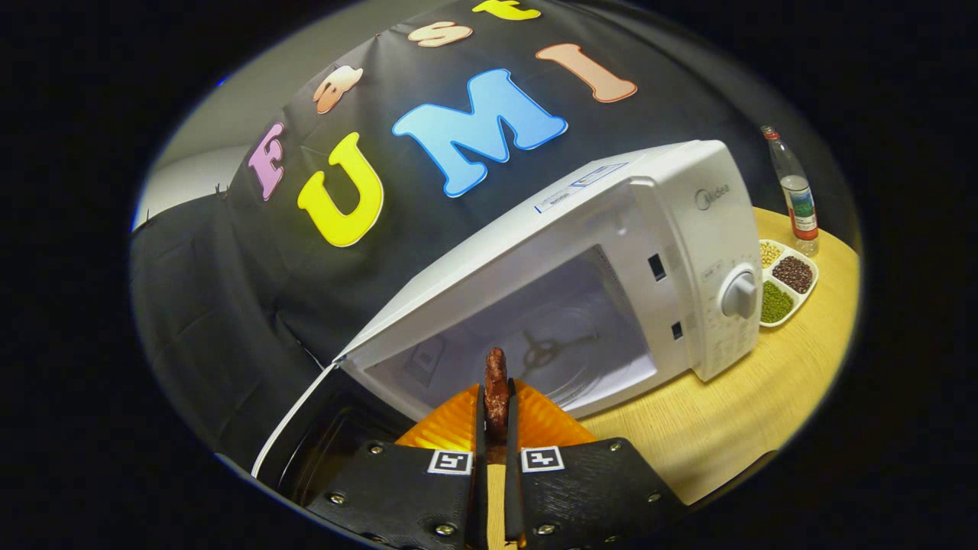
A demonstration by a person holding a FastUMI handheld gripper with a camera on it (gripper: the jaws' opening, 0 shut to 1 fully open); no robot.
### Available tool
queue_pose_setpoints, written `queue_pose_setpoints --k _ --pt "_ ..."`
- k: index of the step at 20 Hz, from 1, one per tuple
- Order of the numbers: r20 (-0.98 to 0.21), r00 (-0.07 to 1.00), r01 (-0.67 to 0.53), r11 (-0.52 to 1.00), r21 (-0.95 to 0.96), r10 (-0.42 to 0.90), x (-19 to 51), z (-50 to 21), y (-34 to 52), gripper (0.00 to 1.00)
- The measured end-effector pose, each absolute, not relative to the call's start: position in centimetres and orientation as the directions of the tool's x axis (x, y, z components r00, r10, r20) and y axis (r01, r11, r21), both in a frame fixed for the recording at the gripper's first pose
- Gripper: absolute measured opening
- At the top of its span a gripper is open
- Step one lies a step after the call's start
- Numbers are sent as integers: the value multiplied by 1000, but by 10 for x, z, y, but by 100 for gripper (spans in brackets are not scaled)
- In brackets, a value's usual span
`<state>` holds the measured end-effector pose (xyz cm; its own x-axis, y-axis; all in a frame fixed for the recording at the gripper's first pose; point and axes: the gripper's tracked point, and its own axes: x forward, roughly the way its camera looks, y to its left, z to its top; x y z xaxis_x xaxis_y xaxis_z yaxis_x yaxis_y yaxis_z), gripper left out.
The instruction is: Open the microwave, put the food inside, and close the microwave door.
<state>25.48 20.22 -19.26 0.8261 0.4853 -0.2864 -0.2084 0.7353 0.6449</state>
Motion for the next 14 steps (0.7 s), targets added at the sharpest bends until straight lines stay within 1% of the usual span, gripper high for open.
queue_pose_setpoints --k 4,8,11,13,14 --pt "-256 853 -207 745 635 455 289 -204 214 9" --pt "-280 849 -197 760 620 449 311 -228 230 9" --pt "-287 848 -202 773 601 445 321 -230 236 9" --pt "-310 844 -212 803 558 438 328 -237 238 14" --pt "-319 842 -218 815 536 435 330 -239 238 14"
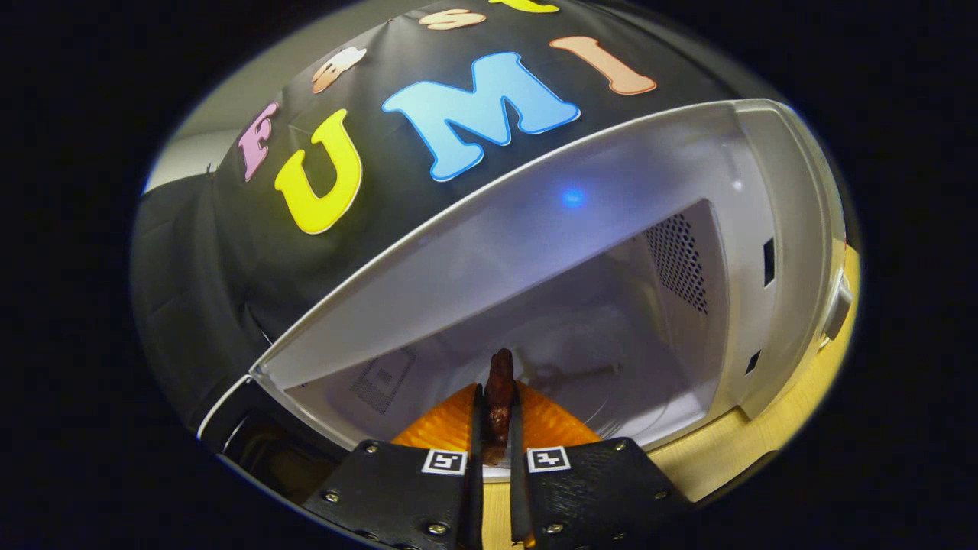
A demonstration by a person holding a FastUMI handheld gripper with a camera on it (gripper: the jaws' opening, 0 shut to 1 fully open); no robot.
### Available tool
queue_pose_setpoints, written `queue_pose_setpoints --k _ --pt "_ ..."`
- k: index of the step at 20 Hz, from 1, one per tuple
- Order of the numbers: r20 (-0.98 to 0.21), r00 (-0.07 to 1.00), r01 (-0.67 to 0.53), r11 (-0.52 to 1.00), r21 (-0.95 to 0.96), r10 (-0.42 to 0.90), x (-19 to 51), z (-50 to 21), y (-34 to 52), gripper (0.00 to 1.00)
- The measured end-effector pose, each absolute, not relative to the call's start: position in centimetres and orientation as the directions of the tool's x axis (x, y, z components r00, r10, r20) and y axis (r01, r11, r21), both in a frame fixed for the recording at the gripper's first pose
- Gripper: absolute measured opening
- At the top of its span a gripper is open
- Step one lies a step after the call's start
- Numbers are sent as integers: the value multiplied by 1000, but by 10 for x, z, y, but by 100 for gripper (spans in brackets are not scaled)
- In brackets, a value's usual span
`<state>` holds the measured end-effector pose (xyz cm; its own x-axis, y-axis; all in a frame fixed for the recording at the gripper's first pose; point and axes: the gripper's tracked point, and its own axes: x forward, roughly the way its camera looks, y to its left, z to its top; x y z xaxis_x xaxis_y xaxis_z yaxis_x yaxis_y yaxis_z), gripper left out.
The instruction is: Open the microwave, put the food inside, and close the microwave door.
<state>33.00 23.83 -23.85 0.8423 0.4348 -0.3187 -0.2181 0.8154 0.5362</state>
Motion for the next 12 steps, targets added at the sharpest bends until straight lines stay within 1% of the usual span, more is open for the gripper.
queue_pose_setpoints --k 1,2,3,4,5,6,7,9,12 --pt "-334 848 -217 844 490 412 335 -243 236 20" --pt "-344 850 -221 863 454 398 337 -246 234 24" --pt "-349 861 -216 889 405 369 342 -248 231 31" --pt "-351 869 -218 908 358 348 343 -249 226 36" --pt "-349 876 -222 920 323 334 345 -251 224 49" --pt "-346 880 -225 927 299 325 347 -251 222 60" --pt "-337 885 -231 931 283 322 346 -249 221 80" --pt "-323 892 -237 937 256 315 345 -243 219 97" --pt "-331 882 -266 935 235 334 332 -239 220 97"
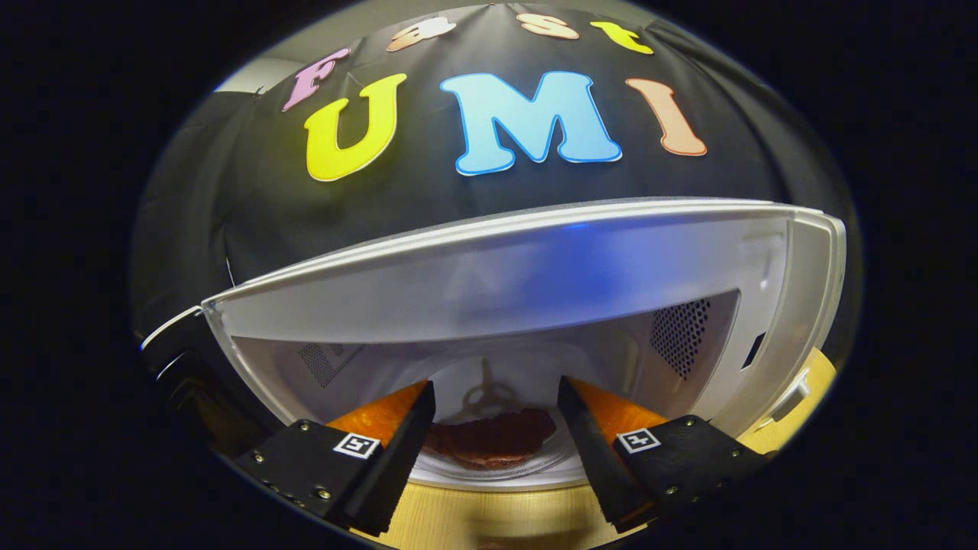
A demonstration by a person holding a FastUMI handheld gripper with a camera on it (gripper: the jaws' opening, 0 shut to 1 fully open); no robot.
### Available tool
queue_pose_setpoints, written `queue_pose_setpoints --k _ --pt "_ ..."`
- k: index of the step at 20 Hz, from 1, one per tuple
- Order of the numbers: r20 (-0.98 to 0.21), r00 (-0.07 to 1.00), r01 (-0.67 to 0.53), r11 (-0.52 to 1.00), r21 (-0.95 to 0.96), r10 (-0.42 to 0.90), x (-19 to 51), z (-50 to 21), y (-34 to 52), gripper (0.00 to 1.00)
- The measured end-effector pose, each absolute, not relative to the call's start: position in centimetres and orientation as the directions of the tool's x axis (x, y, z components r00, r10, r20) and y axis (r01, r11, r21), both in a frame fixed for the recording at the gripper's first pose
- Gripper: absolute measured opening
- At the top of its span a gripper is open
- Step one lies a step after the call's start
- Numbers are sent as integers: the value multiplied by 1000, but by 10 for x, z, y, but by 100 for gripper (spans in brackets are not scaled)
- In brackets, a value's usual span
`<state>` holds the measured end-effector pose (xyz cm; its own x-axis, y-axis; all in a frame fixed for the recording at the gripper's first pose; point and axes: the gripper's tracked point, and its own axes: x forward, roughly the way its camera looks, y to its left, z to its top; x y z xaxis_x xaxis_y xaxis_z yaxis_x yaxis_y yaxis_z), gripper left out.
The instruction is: Open the microwave, put the food inside, and close the microwave door.
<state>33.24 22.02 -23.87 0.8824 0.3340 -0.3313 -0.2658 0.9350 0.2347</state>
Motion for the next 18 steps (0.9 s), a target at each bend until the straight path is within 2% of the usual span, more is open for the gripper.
queue_pose_setpoints --k 6,18 --pt "-293 884 -303 923 236 365 278 -202 214 98" --pt "-153 875 -423 878 223 460 123 -90 210 98"
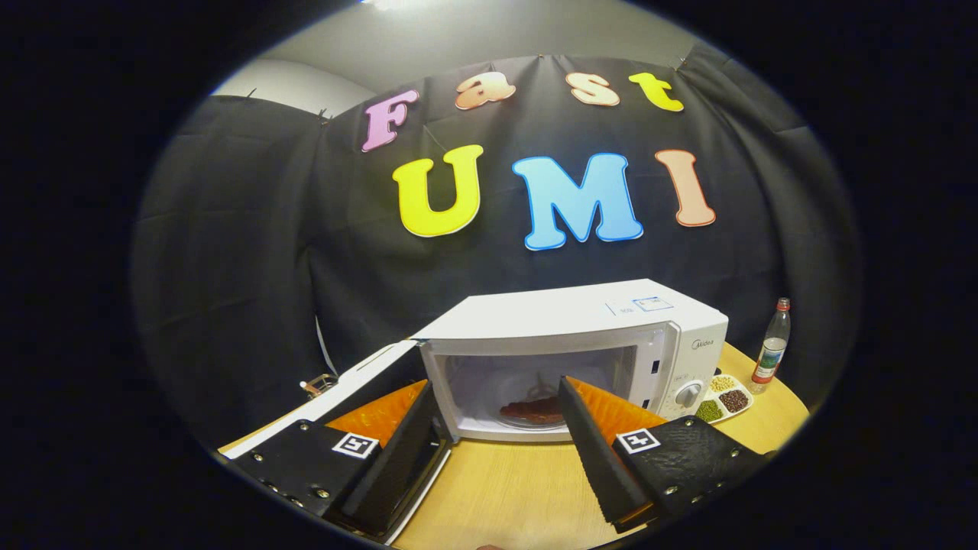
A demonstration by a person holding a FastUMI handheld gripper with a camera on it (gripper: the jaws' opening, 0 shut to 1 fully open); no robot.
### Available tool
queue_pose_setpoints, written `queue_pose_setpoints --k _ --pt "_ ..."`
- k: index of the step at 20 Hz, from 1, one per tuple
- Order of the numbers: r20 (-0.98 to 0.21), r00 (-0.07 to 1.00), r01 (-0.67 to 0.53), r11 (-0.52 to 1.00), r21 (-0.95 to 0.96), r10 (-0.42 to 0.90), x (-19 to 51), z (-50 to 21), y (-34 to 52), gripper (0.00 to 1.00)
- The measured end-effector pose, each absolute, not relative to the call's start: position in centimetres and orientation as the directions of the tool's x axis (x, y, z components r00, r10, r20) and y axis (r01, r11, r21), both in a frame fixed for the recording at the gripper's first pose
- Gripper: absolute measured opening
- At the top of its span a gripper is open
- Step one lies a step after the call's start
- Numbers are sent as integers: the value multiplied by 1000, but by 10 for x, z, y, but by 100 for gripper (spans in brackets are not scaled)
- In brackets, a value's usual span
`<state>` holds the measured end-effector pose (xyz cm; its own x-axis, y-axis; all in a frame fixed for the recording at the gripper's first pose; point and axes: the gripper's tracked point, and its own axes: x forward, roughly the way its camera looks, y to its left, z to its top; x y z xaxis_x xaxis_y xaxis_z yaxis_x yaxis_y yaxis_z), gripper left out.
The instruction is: Open the microwave, put the food inside, and close the microwave door.
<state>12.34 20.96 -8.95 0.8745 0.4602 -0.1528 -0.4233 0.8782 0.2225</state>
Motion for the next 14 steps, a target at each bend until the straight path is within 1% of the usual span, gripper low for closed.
queue_pose_setpoints --k 6,14 --pt "-101 824 -520 815 255 558 54 -54 243 98" --pt "-46 677 -705 664 249 735 -45 -32 321 97"
